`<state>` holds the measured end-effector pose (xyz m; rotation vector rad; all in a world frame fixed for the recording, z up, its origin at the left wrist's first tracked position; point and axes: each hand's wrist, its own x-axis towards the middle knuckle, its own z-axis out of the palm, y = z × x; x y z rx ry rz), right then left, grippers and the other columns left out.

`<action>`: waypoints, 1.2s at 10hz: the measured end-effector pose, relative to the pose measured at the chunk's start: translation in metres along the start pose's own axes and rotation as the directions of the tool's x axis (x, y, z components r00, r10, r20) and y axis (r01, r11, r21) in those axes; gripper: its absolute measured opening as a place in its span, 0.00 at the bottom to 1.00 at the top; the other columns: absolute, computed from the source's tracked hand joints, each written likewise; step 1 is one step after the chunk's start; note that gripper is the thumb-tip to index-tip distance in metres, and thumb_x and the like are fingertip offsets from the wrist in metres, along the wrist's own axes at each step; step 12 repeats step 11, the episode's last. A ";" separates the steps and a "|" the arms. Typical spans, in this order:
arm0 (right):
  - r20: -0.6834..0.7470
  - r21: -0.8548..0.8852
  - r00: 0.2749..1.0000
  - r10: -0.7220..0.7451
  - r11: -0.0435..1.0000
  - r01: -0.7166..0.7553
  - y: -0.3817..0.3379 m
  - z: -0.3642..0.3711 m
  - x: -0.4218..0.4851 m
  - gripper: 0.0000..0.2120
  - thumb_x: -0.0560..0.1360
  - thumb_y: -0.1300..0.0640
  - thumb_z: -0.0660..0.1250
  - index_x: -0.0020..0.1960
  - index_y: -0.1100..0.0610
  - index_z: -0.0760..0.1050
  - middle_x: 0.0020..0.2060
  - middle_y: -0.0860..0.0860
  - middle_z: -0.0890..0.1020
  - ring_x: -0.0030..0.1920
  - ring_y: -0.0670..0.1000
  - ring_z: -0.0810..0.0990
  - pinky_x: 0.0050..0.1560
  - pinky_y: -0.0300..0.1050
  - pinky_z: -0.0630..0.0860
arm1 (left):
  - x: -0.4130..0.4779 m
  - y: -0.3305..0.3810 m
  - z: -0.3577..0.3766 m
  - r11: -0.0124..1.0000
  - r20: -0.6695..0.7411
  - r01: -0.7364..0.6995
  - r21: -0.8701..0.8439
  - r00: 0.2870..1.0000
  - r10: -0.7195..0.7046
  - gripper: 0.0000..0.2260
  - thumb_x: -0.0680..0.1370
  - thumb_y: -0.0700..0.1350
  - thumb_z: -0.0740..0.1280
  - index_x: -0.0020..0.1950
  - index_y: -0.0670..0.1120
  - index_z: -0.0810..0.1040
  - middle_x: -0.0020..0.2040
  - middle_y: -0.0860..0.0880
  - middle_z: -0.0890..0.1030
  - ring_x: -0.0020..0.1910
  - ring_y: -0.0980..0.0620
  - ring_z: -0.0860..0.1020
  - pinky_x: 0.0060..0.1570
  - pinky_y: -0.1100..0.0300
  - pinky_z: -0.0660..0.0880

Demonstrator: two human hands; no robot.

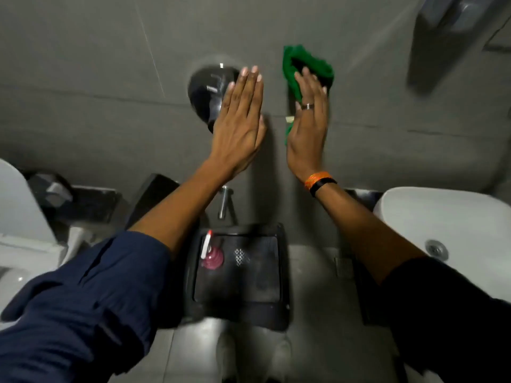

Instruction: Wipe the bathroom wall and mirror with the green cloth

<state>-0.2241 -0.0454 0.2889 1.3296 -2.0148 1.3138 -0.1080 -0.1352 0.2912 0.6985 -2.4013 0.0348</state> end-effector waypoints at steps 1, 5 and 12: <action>0.126 0.027 0.982 0.138 0.989 -0.142 0.031 0.021 -0.066 0.26 0.78 0.66 0.52 0.75 0.64 0.70 0.71 0.61 0.76 0.72 0.61 0.74 0.78 0.64 0.64 | -0.050 -0.004 0.047 0.999 0.127 0.051 -0.015 0.991 -0.048 0.28 0.83 0.44 0.53 0.81 0.36 0.53 0.83 0.38 0.55 0.83 0.41 0.53 0.82 0.46 0.50; 0.585 -0.225 0.645 0.492 0.862 -0.454 0.171 0.121 -0.348 0.22 0.80 0.71 0.58 0.73 0.62 0.73 0.68 0.62 0.78 0.70 0.62 0.74 0.75 0.60 0.68 | -0.313 -0.010 0.252 0.951 0.647 0.308 -0.002 0.726 -0.234 0.30 0.81 0.43 0.54 0.81 0.35 0.53 0.83 0.37 0.54 0.83 0.40 0.51 0.82 0.45 0.50; 0.770 -0.484 0.484 0.414 0.875 0.021 0.214 0.155 -0.502 0.35 0.84 0.40 0.52 0.83 0.60 0.50 0.84 0.59 0.51 0.84 0.59 0.48 0.82 0.65 0.51 | -0.430 0.011 0.354 0.933 0.741 0.360 -0.013 0.630 -0.233 0.29 0.84 0.48 0.52 0.82 0.37 0.49 0.84 0.39 0.51 0.83 0.42 0.49 0.82 0.46 0.49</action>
